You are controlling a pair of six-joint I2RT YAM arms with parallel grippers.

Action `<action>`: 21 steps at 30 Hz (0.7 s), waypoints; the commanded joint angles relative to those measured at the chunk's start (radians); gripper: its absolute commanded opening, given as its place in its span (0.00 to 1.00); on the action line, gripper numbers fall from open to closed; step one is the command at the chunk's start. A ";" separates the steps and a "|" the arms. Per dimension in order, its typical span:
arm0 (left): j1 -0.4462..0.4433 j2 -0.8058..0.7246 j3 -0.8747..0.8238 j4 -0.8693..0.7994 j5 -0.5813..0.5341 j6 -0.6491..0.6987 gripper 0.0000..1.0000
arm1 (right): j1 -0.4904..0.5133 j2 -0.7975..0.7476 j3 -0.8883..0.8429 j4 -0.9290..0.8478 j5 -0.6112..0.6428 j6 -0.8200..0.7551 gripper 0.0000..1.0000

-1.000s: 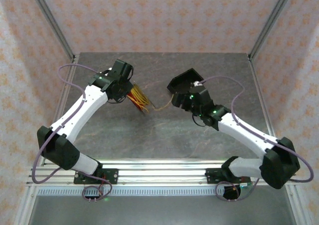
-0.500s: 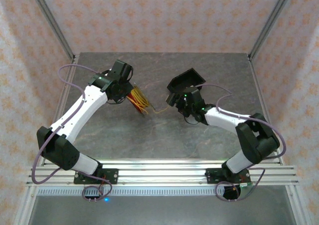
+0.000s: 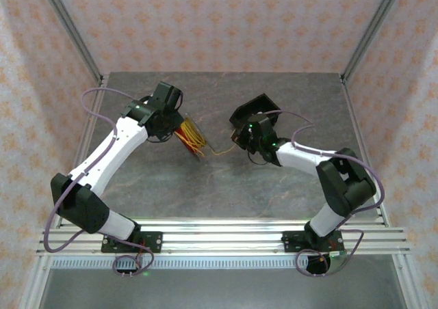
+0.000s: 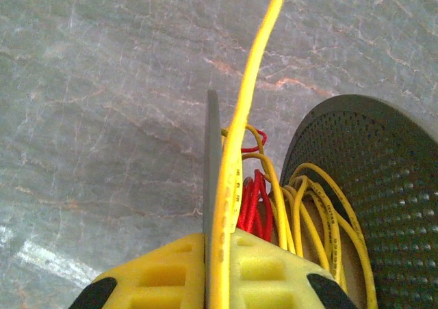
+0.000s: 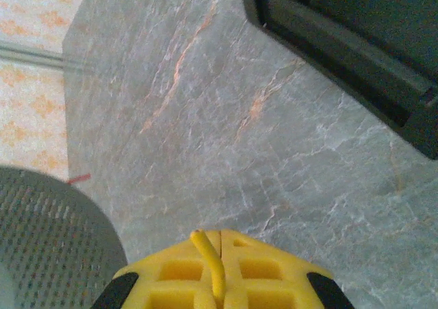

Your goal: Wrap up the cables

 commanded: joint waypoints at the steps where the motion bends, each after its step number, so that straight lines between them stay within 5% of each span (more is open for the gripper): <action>1: 0.009 0.056 0.083 0.077 -0.096 0.044 0.00 | 0.074 -0.132 0.054 -0.057 0.019 -0.080 0.00; 9: -0.002 0.201 0.197 0.045 -0.148 0.104 0.00 | 0.204 -0.243 0.211 -0.164 0.028 -0.149 0.00; 21: -0.066 0.223 0.183 0.055 -0.139 0.236 0.00 | 0.186 -0.098 0.464 -0.359 0.115 -0.125 0.00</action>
